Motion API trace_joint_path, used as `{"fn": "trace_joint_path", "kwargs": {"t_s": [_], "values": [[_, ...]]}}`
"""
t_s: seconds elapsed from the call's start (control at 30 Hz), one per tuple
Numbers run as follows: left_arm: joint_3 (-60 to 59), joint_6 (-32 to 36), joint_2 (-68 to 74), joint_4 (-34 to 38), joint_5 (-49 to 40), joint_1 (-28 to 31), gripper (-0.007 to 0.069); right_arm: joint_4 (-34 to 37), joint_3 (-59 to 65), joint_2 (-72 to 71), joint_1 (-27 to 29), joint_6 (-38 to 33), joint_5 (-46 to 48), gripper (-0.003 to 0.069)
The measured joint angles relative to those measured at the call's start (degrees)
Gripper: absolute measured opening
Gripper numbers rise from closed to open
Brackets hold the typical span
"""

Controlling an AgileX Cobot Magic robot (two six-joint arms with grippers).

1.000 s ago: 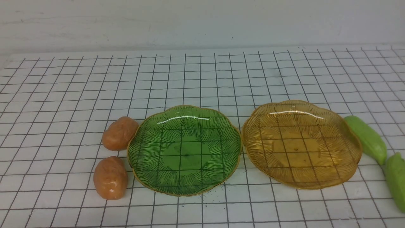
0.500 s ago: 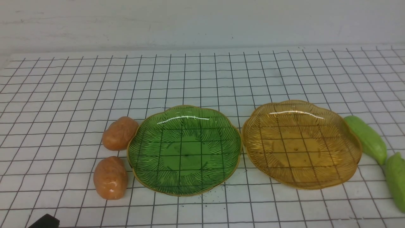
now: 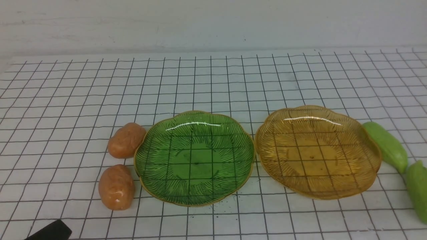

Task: Put different types of vegetables on the plate.

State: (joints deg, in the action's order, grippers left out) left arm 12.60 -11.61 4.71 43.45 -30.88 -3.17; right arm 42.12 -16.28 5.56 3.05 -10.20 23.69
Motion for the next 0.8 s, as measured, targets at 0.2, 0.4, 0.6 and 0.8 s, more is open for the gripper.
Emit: {"fn": "trace_joint_path", "kwargs": {"t_s": [0.2,0.4,0.6,0.8], "values": [[15.6,4.6,23.2,-14.6,-19.2,0.0,-0.0008,-24.1,-12.5,29.1,0.0,4.6,19.5,0.0046],[22.3,8.4,37.5,-21.9,-24.0,0.0,-0.0007,-39.7,-21.2,50.5,0.0,18.3,24.5,0.0057],[23.1,8.3,45.6,-24.0,-23.4,0.0,0.0004,-48.9,-26.7,64.1,0.0,24.8,26.0,0.0134],[23.1,8.3,49.3,-24.4,-22.7,0.0,0.0032,-54.3,-30.2,73.8,0.0,26.0,25.0,0.0300]]}}
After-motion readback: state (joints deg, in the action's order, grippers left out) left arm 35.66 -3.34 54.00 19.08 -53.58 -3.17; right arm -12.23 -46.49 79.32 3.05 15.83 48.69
